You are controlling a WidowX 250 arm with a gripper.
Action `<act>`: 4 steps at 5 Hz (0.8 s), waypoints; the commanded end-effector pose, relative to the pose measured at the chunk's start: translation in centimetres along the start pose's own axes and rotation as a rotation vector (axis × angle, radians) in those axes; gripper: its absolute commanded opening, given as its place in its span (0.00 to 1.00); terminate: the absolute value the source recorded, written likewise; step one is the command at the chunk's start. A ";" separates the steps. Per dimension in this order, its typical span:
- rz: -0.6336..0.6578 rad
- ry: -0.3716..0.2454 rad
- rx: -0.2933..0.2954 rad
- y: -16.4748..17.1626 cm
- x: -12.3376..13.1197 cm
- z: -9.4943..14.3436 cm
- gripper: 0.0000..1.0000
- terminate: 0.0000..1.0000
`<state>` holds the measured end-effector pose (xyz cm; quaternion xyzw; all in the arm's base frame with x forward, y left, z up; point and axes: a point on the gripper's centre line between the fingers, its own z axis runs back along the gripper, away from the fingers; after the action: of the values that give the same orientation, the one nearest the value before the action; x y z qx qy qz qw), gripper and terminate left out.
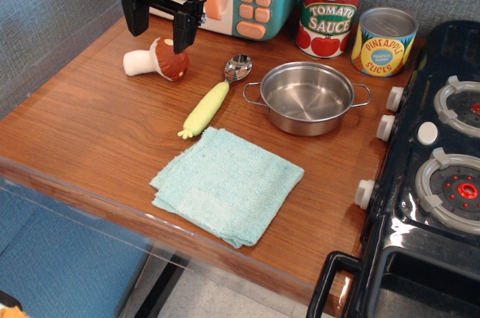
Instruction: Move the spoon to the left of the mushroom
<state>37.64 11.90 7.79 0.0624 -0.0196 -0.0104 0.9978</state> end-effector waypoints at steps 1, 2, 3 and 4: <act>0.000 0.000 0.000 0.0 0.0 0.0 1.00 0.00; -0.053 -0.062 -0.006 -2.1 -1.1 2.5 1.00 0.00; -0.094 -0.102 -0.009 -4.1 -2.7 3.7 1.00 0.00; -0.080 -0.042 -0.021 -6.0 -2.9 1.4 1.00 0.00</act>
<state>34.30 5.71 6.72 0.0450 -0.0171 -0.0469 0.9977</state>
